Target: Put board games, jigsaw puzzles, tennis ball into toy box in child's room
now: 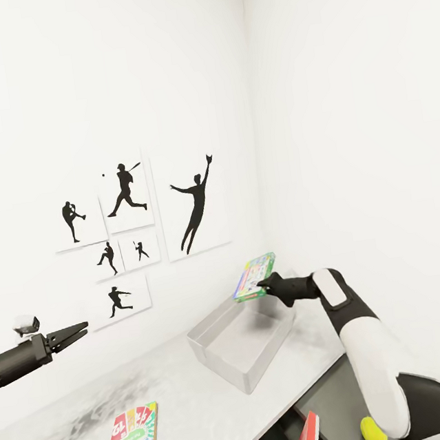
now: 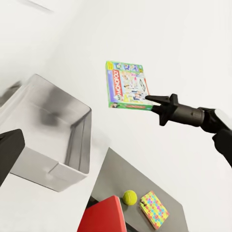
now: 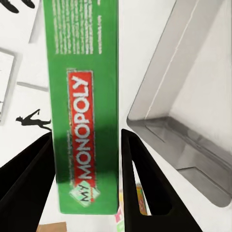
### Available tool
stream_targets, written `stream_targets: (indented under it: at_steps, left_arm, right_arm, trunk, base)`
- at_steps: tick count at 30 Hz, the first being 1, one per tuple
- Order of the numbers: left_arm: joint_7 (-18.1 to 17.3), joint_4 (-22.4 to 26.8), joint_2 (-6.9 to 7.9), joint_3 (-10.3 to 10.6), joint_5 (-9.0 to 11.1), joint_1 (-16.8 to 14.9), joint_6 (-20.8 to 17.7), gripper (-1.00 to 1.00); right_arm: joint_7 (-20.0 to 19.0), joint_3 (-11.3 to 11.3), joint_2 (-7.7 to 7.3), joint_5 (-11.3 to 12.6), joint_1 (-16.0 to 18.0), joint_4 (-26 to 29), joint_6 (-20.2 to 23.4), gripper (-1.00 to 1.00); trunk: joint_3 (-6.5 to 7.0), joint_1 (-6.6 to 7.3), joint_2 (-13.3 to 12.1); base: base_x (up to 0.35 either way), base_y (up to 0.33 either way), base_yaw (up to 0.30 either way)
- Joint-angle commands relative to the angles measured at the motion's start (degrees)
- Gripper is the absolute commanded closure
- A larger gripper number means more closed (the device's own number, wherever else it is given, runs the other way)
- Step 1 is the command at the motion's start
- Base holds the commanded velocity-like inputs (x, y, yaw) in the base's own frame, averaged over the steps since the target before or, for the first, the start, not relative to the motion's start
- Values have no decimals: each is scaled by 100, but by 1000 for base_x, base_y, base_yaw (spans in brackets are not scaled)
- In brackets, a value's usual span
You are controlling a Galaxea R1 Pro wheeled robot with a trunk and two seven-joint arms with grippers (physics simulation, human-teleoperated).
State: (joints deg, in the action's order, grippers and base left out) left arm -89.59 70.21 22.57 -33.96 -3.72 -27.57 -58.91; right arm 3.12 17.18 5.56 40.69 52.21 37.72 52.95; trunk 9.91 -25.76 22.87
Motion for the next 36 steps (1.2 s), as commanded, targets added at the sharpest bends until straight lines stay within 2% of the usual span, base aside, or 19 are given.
stream_targets:
  at_steps: [1,6,14,17,20,23,36]
  left_arm:
    - [-41,2,0,-5,-37,-3,-60,-100]
    - [-41,2,-12,-1,-43,-3,-60,-100]
    - [-41,2,-16,0,-41,-3,-60,-100]
    - [-41,2,-16,-4,-41,-3,-61,-100]
    - [-41,2,-16,-5,-41,-3,-62,-100]
    - [-41,2,-16,-5,-41,-3,-64,-100]
    - [-41,2,-16,-5,-41,-3,-67,-100]
  right_arm:
    - [35,92,10,42,-2,2,28,100]
    - [51,313,23,44,-9,-17,29,100]
    - [83,378,34,44,6,-422,22,100]
    - [329,409,53,48,28,-475,22,100]
    - [691,646,66,58,41,-490,-37,100]
    - [760,786,65,61,36,-493,-56,100]
    - [774,822,77,56,75,-462,-92,100]
  trunk:
    - [-3,-3,5]
    - [-7,-3,5]
    - [-65,-3,5]
    - [-93,-3,5]
    - [-121,-3,5]
    - [-149,-3,5]
    - [-271,-3,5]
  base:
    - [0,0,0]
    - [0,0,0]
    - [0,0,0]
    - [0,0,0]
    - [0,0,0]
    - [0,0,0]
    - [0,0,0]
